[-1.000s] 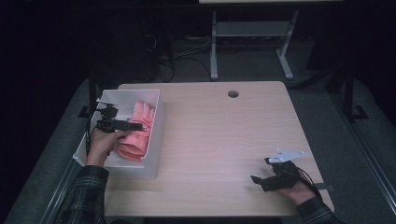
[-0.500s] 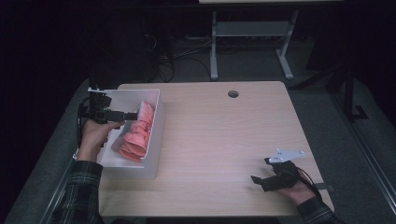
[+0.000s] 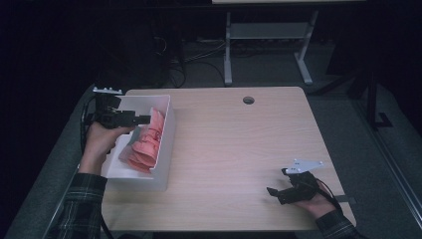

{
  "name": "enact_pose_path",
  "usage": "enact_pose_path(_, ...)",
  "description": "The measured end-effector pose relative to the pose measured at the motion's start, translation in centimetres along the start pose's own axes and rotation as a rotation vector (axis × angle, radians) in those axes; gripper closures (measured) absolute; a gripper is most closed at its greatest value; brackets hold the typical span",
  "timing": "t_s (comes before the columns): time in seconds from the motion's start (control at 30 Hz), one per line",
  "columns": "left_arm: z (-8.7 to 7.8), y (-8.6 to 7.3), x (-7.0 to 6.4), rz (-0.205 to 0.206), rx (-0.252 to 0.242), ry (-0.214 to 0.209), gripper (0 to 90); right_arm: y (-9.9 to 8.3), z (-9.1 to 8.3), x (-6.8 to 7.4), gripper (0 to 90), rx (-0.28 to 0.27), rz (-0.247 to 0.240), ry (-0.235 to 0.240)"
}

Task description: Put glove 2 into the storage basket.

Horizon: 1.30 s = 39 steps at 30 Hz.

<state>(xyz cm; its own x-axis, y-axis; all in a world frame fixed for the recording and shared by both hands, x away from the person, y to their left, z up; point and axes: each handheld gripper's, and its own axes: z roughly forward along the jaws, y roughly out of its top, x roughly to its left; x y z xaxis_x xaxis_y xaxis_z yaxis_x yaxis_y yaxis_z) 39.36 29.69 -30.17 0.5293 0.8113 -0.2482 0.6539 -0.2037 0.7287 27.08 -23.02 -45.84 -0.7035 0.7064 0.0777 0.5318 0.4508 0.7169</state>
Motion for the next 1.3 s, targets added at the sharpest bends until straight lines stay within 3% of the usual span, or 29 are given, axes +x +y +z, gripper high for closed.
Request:
enact_pose_path(0.07, 0.1, 0.3, -1.3, 0.035, -0.004, -0.023, 19.3, -0.1, 0.0, 0.0, 10.3, 0.0, 0.002, 0.0)
enact_pose_path(0.3, 0.7, 1.1, -4.1, 0.091, -0.013, -0.066, 19.3, -0.1, -0.2, -0.1, 10.3, -0.003, 0.003, -0.002)
enact_pose_path(0.7, 3.1, 1.4, -9.9, 0.218, 0.01, -0.131, 19.8, -0.1, -0.2, 0.0, 10.3, -0.001, -0.002, -0.003)
enact_pose_path(0.9, 4.5, 1.1, -11.7, 0.247, 0.03, -0.163, 20.5, -0.1, -0.2, 0.0, 10.3, 0.0, -0.004, 0.002)
enact_pose_path(1.1, 6.6, 0.1, -13.8, 0.293, 0.063, -0.175, 20.3, -0.1, -0.2, 0.0, 10.3, 0.0, -0.003, 0.001)
enact_pose_path(1.3, 7.8, -0.7, -15.4, 0.336, 0.079, -0.18, 19.8, -0.1, -0.2, -0.1, 10.3, 0.0, -0.004, 0.0)
